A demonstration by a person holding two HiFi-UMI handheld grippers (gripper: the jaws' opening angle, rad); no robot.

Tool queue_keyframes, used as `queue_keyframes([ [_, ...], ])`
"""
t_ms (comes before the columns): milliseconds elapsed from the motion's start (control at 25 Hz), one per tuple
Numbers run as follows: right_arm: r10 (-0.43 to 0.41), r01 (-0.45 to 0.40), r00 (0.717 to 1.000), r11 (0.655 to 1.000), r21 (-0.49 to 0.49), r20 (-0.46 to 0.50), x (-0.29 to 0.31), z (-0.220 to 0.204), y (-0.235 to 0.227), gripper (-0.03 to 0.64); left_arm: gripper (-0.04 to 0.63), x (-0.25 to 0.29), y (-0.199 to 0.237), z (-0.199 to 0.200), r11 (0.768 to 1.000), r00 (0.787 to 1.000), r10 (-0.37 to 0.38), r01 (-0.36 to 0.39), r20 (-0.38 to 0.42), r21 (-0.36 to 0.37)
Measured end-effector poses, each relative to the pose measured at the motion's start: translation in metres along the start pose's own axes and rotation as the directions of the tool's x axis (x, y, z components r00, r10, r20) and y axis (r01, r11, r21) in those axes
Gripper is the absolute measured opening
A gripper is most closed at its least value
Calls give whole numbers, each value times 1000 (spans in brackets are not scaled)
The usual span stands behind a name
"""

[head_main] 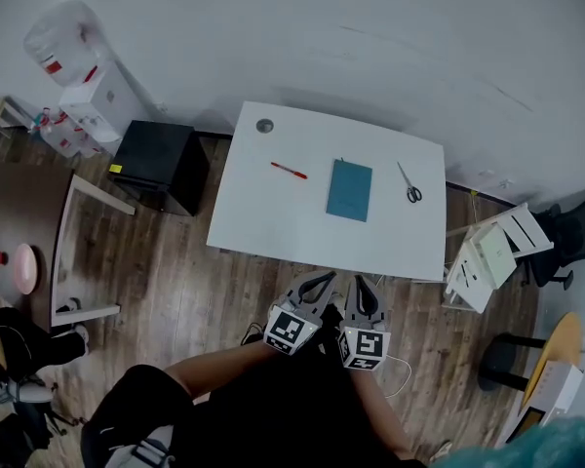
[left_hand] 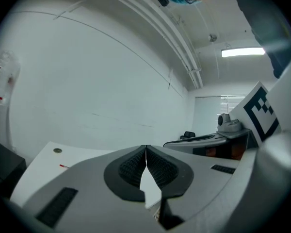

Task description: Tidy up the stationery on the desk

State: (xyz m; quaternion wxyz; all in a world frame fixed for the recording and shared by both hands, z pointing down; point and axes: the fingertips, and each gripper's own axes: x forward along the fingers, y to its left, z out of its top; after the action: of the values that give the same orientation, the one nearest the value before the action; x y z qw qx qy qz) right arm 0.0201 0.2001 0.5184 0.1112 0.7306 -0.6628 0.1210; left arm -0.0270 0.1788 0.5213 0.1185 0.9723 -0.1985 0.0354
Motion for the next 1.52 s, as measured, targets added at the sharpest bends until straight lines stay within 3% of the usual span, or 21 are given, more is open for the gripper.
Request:
queue_keyframes([
  [160,10,-9,999,1000,4,-47,17,-11,-7,35,14,5,15,-5,999,999,36,-36,-2,3],
  [320,30,-28,999,999,34,-41,39,-14,-23,35,14,22,36,-17,997,996,78,-78,-40,-16],
  [560,61,-59,998,996,68,-25,93,-9,-64,35,14,76,61,-28,996,991,82,-87,-107,-38],
  [920,167,-162,977,986,44,-131,167,-32,-125,35,15,164,74,-70,999,958,-1,-8,-288,-33],
  [1240,231,-235,929,972,20,-290,226,-96,-167,37,17,207,119,-121,995,899,85,-99,-429,-9],
  [1320,260,-259,912,965,45,-317,238,-109,-170,37,17,210,135,-135,987,886,113,-152,-449,-51],
  [1400,297,-286,885,955,85,-359,249,-128,-169,37,17,213,153,-145,965,883,140,-223,-448,-139],
  [1520,341,-312,841,940,139,-420,260,-158,-168,37,17,215,175,-160,942,861,198,-300,-468,-153],
])
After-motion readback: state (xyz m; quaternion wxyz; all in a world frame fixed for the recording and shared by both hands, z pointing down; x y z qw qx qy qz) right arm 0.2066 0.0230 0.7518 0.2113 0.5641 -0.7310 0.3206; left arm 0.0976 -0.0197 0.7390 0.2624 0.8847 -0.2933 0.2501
